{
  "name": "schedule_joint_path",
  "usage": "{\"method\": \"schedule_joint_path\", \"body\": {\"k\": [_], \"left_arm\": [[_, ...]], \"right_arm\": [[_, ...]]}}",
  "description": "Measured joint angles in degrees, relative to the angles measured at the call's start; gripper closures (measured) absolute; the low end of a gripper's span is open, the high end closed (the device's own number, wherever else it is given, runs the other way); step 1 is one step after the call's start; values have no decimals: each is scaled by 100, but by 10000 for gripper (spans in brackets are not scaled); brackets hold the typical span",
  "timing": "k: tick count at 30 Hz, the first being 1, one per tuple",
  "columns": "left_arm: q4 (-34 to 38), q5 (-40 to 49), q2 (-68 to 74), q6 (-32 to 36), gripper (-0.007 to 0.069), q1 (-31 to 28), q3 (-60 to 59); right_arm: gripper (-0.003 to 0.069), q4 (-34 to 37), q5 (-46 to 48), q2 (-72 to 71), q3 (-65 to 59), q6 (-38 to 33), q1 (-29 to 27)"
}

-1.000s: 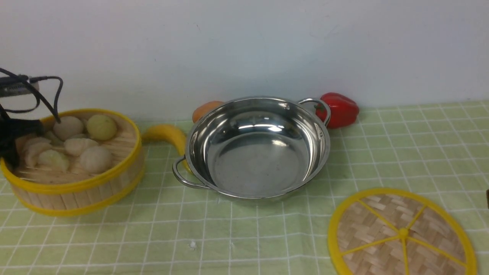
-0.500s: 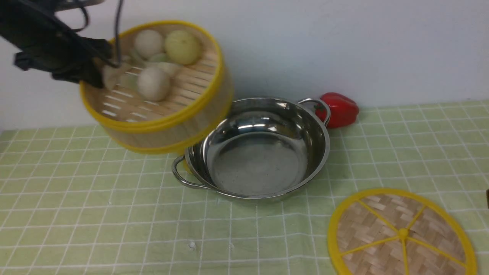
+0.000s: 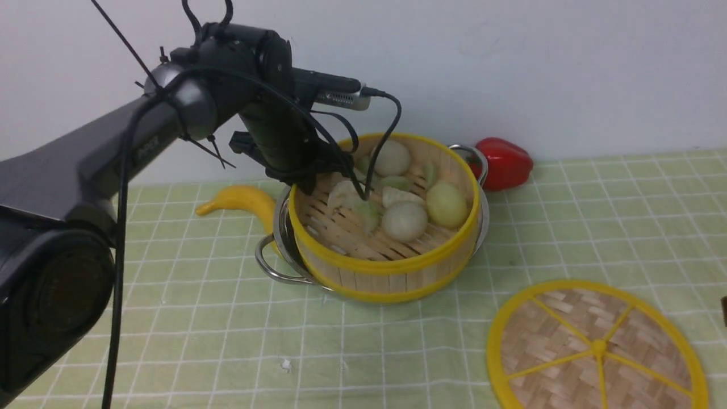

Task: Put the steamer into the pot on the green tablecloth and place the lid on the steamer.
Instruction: 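Place the bamboo steamer basket with dumplings into the steel pot with the left gripper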

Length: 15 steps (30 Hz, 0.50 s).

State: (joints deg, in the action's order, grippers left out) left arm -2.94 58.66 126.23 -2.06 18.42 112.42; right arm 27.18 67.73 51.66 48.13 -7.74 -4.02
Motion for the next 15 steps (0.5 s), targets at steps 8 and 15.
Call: {"method": "schedule_joint_path", "body": {"k": [8, 15], "left_arm": [[116, -367, 58, -26, 594, 0, 4], [19, -782, 245, -187, 593, -99, 30]], "right_arm": [[417, 0, 0, 0, 0, 0, 0], [417, 0, 0, 0, 0, 0, 0]]}}
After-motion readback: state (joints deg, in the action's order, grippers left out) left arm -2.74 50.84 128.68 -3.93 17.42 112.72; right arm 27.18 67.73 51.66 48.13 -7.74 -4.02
